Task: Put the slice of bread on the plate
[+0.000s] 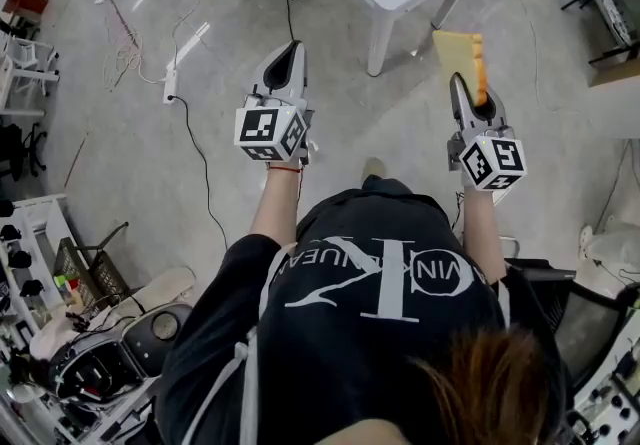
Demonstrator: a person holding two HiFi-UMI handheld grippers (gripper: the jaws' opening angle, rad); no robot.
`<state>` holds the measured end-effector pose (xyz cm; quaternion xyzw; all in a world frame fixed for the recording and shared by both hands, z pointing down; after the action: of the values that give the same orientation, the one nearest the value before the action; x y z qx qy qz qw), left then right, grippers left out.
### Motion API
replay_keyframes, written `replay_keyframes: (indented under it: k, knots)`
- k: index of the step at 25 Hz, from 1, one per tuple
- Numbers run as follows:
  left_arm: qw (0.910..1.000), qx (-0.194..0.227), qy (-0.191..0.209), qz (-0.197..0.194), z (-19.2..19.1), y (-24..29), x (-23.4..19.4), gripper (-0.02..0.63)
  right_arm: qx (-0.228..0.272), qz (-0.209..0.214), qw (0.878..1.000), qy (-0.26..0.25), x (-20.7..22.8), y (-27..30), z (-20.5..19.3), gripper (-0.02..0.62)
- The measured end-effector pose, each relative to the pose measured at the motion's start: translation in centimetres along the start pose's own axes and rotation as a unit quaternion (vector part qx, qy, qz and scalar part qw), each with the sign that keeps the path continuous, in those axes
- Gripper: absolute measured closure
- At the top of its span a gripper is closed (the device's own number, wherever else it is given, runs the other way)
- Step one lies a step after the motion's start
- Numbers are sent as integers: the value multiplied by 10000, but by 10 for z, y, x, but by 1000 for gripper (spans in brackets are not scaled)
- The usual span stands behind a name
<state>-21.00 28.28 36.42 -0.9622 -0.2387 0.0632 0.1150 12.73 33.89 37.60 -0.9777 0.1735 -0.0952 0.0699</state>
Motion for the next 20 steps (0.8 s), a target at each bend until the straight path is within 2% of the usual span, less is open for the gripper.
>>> replay_keyframes:
  k: [14, 20]
  knots:
    - [9999, -68, -60, 61, -19, 66, 4, 595, -83, 170, 9995, 235, 55, 51, -9, 500]
    - [9998, -143, -44, 143, -26, 71, 5, 595, -108, 282, 9989, 363, 62, 57, -18, 500]
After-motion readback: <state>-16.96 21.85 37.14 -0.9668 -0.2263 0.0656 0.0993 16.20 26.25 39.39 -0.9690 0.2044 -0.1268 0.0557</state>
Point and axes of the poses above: the fingertips, and each gripper's own axes: y forward along the fingers, x to its right, z out of its top, the point moved 7 cm from there along -y, backward along the fingers, and after that the axes turned 15 degrees about x, right-handed, at the moved point
